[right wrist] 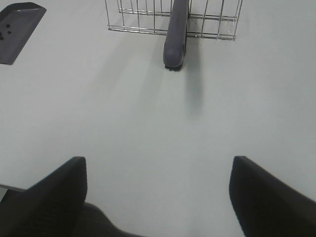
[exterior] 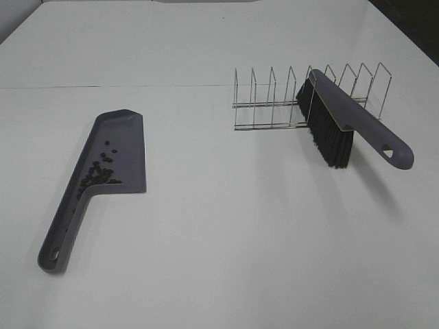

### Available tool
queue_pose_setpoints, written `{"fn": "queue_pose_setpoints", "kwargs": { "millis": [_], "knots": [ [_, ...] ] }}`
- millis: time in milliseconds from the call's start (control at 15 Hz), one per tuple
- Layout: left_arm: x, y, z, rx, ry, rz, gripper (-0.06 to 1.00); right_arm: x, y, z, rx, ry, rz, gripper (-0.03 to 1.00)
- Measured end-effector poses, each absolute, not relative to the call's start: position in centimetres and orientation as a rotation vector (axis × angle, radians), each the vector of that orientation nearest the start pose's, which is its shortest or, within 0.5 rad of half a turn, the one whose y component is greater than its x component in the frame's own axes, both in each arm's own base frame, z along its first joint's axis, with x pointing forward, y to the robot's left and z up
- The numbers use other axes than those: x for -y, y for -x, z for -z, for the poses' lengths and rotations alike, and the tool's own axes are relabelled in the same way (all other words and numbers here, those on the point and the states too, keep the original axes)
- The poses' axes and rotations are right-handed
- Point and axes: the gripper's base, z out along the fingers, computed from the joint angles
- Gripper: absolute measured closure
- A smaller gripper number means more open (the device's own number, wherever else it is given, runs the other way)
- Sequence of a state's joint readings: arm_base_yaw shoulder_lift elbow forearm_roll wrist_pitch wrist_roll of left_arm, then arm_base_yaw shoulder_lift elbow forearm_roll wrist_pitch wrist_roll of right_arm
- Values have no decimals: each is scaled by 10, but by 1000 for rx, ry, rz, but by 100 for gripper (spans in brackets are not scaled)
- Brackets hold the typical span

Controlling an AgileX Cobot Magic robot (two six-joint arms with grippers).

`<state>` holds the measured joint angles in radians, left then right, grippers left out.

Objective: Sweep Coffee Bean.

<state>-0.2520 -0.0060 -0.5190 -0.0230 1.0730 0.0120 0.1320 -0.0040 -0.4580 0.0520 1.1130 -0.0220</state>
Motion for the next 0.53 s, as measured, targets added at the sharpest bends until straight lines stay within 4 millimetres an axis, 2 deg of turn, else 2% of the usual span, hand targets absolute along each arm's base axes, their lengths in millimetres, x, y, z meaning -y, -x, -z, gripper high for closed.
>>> {"fn": "queue_pose_setpoints", "kwargs": {
  "millis": [333, 533],
  "knots": [
    [1, 9, -281, -2031, -66, 49, 13, -4, 4, -262, -2130, 167, -128, 29],
    [2, 9, -281, -2031, -20, 21, 13, -4, 4, -262, -2130, 167, -128, 29]
  ]
}}
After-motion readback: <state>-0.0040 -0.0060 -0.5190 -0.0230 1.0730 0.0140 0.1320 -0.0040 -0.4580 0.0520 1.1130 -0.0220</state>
